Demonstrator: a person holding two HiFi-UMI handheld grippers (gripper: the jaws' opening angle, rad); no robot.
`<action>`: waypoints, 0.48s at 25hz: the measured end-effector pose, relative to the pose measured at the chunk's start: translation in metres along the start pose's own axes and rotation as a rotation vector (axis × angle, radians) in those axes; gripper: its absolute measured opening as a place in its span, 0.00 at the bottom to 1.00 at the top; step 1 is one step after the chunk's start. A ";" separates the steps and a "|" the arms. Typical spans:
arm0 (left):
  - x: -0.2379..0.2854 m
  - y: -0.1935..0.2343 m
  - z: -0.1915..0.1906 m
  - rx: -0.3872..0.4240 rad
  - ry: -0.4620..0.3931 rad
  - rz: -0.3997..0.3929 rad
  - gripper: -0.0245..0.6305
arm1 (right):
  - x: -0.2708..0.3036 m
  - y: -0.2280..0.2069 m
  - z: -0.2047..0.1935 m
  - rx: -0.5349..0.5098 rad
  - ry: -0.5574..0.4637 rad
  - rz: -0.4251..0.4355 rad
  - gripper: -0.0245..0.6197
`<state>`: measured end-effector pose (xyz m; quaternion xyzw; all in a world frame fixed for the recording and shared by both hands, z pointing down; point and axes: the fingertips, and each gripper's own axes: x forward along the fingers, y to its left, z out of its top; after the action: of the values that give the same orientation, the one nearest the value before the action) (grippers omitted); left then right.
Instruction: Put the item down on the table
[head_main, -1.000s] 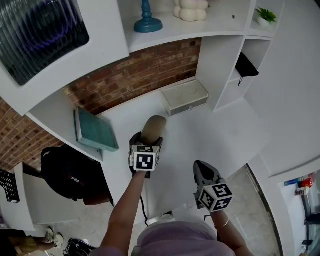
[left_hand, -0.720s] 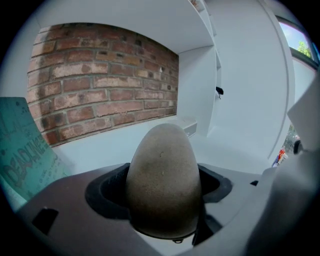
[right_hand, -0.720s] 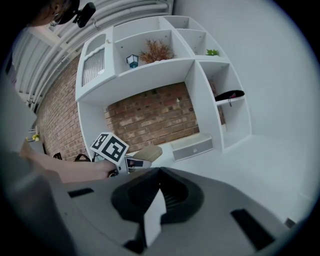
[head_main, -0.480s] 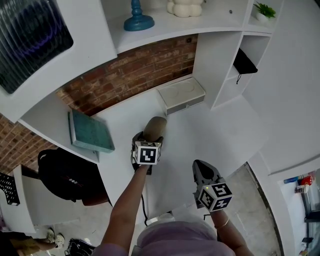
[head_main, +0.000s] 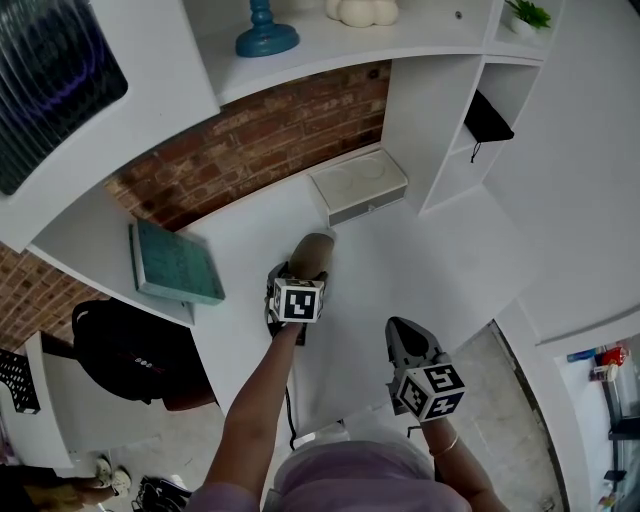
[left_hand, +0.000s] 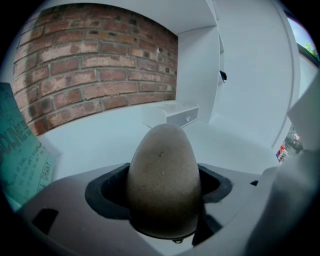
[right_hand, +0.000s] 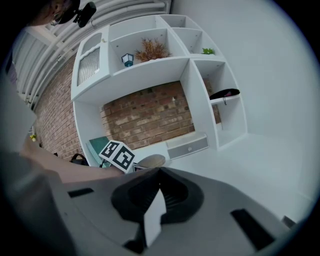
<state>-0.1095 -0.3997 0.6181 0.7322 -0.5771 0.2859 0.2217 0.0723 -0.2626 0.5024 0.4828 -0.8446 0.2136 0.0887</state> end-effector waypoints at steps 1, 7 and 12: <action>0.002 -0.001 -0.001 -0.003 0.003 -0.001 0.63 | 0.000 -0.001 0.000 0.000 0.001 0.000 0.04; 0.009 -0.004 -0.005 0.002 0.028 -0.003 0.63 | -0.001 -0.006 0.000 0.000 0.002 -0.007 0.04; 0.016 -0.005 -0.011 0.008 0.049 0.002 0.63 | -0.002 -0.010 0.000 0.002 0.002 -0.013 0.04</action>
<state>-0.1034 -0.4025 0.6375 0.7252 -0.5711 0.3061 0.2327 0.0819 -0.2657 0.5046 0.4883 -0.8411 0.2144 0.0903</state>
